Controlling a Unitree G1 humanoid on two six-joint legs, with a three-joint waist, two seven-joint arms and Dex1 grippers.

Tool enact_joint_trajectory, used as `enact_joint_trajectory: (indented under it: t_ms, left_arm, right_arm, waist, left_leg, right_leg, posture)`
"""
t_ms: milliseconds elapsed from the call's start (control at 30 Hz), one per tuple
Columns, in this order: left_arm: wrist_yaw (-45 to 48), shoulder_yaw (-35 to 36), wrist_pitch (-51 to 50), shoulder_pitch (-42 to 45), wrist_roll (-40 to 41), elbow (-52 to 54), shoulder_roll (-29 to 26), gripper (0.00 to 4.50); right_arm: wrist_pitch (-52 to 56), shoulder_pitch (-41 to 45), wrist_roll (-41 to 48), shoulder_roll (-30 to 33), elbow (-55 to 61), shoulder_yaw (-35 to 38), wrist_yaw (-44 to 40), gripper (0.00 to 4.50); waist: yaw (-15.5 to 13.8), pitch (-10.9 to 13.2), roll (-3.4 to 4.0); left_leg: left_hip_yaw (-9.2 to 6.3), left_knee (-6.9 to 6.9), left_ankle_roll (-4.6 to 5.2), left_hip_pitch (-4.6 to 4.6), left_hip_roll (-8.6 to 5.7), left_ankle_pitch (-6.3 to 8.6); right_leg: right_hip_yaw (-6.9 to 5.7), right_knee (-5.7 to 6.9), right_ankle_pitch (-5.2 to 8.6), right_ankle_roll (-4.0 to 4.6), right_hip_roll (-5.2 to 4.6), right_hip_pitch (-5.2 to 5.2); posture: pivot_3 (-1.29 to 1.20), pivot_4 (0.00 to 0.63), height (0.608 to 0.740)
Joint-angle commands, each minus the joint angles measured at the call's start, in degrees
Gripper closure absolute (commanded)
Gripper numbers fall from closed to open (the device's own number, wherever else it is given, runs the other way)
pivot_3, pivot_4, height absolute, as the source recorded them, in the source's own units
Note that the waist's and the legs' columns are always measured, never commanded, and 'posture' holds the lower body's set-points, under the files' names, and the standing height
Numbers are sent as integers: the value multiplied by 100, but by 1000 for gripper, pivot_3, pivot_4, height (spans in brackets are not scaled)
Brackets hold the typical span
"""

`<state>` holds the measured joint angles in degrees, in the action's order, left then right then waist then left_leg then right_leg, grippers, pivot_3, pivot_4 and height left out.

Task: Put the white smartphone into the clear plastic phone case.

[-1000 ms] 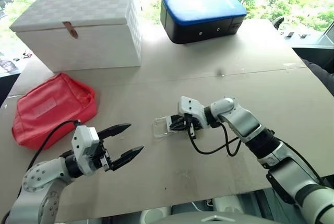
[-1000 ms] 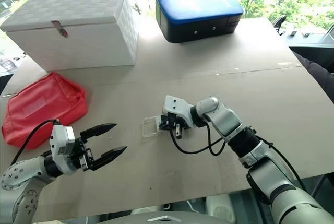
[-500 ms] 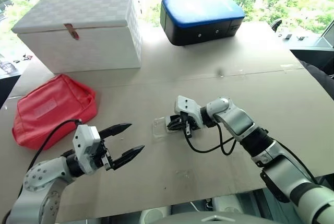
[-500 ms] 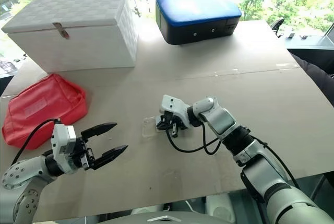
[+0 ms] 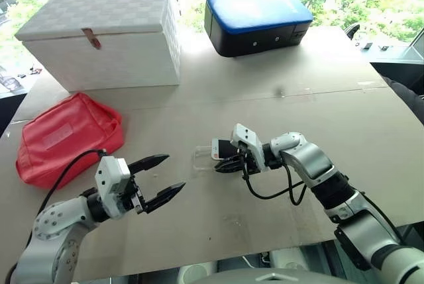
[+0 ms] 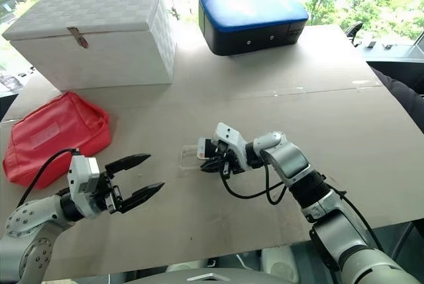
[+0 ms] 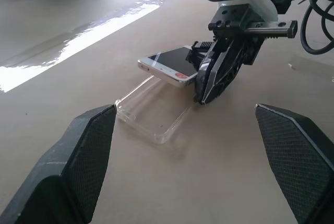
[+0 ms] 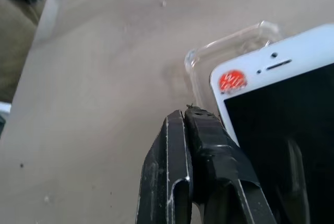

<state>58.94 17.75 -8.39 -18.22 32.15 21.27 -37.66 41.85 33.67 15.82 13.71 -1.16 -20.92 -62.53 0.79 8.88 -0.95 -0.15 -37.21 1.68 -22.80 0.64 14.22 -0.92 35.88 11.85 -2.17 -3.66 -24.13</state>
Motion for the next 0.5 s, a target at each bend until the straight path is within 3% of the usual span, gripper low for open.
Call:
enact_joint_trajectory:
  t_ms: [33,200,333,500]
  left_arm:
    - [-113,-67,118,183,-187,-92,2,149]
    - [5,-229,172,419,-219,-286,4,149]
    - [79,-280,175,583,-213,-416,-25,149]
    - [138,-208,164,571,-189,-423,-51,149]
  right_arm:
    - [619,106,648,277,1292,577,135,4454]
    - [881,196,895,539,1819,551,291,4454]
    - [-39,553,-290,483,683,-172,964,4454]
    - [-726,882,-920,161,-575,-522,1326,4454]
  waist:
    - [-14,3,1]
    - [5,6,-2]
    - [30,9,-5]
    - [16,12,-8]
  left_leg:
    - [-2,1,0,-6,-1,0]
    - [1,13,-3,-13,-5,3]
    - [5,15,-3,-13,-4,3]
    - [7,9,-3,-11,-5,2]
  right_leg:
    - [-1,0,-11,20,2,-2]
    - [-3,-15,-10,20,2,-3]
    - [-2,-17,-10,20,5,-5]
    - [-1,-12,-10,19,6,-4]
  posture:
    - [0,150,740]
    - [0,150,740]
    - [0,150,740]
    - [0,150,740]
